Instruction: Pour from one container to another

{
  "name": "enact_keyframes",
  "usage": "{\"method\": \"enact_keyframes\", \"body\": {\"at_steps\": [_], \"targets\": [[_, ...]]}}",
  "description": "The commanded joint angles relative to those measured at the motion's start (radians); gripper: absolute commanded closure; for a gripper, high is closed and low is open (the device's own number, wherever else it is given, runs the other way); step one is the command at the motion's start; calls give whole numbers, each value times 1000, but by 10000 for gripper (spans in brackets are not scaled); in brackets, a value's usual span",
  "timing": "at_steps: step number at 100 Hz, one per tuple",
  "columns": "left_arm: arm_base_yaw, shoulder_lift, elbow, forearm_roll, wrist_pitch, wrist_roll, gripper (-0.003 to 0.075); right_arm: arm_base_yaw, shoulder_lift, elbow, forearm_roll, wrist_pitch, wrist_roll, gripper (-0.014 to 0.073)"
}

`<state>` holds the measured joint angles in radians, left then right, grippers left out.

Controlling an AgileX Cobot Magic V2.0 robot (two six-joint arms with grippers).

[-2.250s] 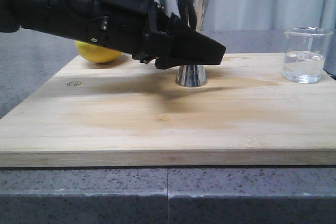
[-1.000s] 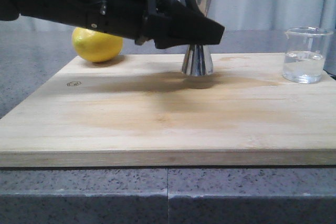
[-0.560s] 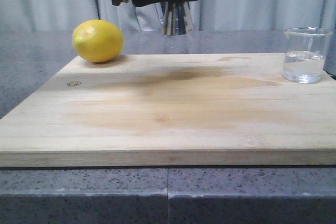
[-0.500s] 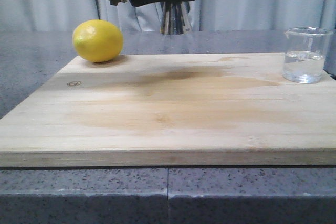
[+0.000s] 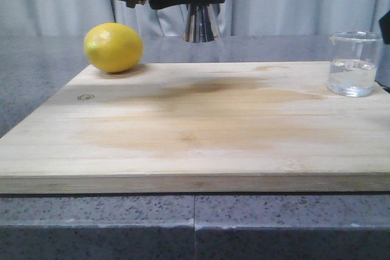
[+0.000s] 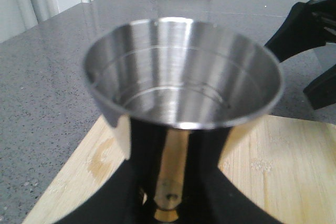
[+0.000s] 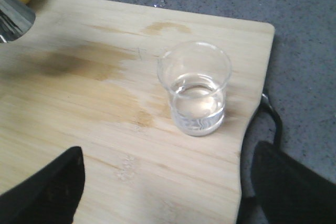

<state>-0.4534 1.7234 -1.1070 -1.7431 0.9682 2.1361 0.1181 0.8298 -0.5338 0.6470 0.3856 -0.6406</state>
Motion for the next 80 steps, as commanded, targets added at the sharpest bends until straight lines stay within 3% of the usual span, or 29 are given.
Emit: {"method": "enact_keyframes", "body": {"at_steps": [1, 36, 49, 80], "targets": [[0, -53, -30, -65, 57, -10, 678, 26, 30, -24, 23, -121, -21, 11], [0, -53, -30, -65, 57, -10, 678, 189, 44, 119, 64, -466, -22, 11], [0, -53, -30, -65, 57, -10, 678, 243, 44, 138, 77, -521, -21, 11], [0, -53, -30, -65, 57, -10, 678, 258, 46, 197, 77, -673, 15, 11]]}}
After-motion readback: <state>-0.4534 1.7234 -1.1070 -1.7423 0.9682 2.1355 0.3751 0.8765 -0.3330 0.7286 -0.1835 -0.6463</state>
